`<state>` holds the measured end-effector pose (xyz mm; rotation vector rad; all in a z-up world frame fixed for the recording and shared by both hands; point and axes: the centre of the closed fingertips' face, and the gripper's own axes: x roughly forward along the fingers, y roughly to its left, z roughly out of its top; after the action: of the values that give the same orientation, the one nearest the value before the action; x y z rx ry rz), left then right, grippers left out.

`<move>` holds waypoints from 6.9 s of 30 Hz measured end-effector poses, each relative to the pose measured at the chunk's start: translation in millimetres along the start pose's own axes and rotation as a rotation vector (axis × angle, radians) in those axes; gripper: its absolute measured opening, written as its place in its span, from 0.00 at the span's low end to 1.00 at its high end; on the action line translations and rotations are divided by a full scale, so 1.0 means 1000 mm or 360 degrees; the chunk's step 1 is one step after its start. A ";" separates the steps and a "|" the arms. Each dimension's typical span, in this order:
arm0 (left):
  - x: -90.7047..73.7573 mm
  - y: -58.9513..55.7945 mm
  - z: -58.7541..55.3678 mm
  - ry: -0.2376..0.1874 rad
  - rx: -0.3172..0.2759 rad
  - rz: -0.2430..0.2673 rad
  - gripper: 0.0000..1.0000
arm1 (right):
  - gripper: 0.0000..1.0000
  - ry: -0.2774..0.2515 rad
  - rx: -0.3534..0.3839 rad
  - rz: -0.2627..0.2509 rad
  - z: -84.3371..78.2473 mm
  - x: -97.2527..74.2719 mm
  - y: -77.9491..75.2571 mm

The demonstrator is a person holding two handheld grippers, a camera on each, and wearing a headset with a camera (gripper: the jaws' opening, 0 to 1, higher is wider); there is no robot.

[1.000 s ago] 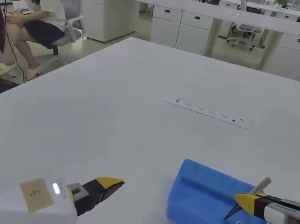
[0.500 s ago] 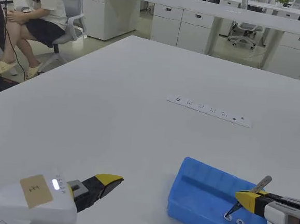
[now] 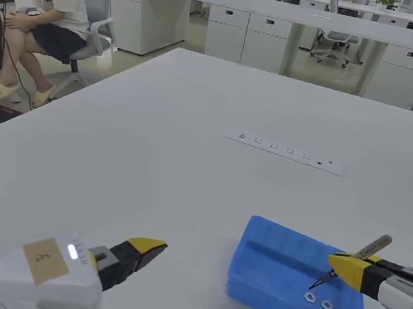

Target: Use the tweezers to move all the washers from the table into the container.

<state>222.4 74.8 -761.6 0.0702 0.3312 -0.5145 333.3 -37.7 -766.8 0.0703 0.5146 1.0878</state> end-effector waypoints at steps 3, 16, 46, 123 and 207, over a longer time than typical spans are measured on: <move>0.000 0.000 0.000 0.0000 0.0001 -0.0003 0.69 | 0.04 -0.0024 0.0002 0.0019 0.003 -0.003 0.008; 0.000 0.000 0.000 0.0002 0.0008 -0.0005 0.69 | 0.04 0.0015 -0.0015 0.0142 -0.014 -0.002 0.044; 0.000 -0.002 -0.002 0.0018 0.0014 -0.0010 0.68 | 0.04 0.0323 -0.0146 0.0209 -0.072 0.022 0.040; -0.001 -0.001 -0.001 0.0009 0.0017 -0.0001 0.67 | 0.03 0.0003 0.0245 0.0079 -0.009 0.028 -0.014; -0.001 -0.002 -0.001 0.0005 0.0017 -0.0015 0.66 | 0.04 0.0241 -0.0187 0.0143 -0.054 0.006 0.049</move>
<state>220.2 73.4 -762.1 0.0798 0.3319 -0.5258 272.0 -19.3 -801.8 -0.0935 0.5867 1.2151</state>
